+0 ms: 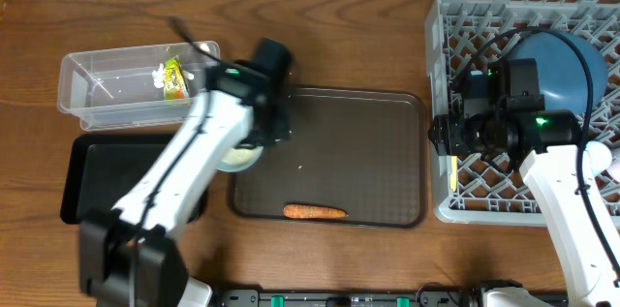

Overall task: Sort waste into correct bins and load items into the dishwasher rack
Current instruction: 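Carry the bowl over the black tray and tip it over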

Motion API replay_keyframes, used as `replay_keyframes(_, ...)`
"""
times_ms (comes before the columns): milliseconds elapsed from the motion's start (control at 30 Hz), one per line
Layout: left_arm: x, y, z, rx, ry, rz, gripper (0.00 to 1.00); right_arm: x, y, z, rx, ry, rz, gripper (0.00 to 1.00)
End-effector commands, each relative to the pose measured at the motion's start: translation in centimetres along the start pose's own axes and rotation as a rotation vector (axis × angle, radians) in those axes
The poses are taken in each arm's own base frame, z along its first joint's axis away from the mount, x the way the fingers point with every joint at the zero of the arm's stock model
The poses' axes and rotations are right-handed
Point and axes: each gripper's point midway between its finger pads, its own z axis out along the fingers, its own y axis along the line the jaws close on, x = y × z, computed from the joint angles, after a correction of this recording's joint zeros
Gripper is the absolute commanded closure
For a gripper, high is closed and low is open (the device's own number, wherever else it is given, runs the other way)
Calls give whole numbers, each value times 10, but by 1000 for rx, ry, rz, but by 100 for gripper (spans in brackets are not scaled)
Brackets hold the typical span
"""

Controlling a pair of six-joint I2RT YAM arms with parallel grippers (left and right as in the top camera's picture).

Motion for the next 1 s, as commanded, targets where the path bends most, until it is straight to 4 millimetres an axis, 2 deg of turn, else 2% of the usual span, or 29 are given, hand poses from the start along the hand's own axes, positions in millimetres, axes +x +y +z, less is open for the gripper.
replay_keyframes(0, -9, 17, -14, 74, -2, -15, 94, -3, -2, 0, 14, -3, -16, 33)
replay_keyframes(200, -15, 54, -9, 212, 52, -119, 94, -2, -2, 0, 14, -1, -16, 33)
replay_keyframes(367, -18, 100, -4, 292, 61, -238, 94, -2, -3, 0, 17, -1, -16, 33)
replay_keyframes(600, -40, 140, -23, 576, -73, -354, 94, -2, -3, 0, 17, -1, -16, 34)
replay_keyframes(767, -40, 170, -25, 753, -167, -485, 94, -2, -3, 0, 17, -1, -16, 34)
replay_keyframes(967, -35, 193, -17, 921, -281, -599, 94, -2, -3, 0, 17, 0, -16, 34)
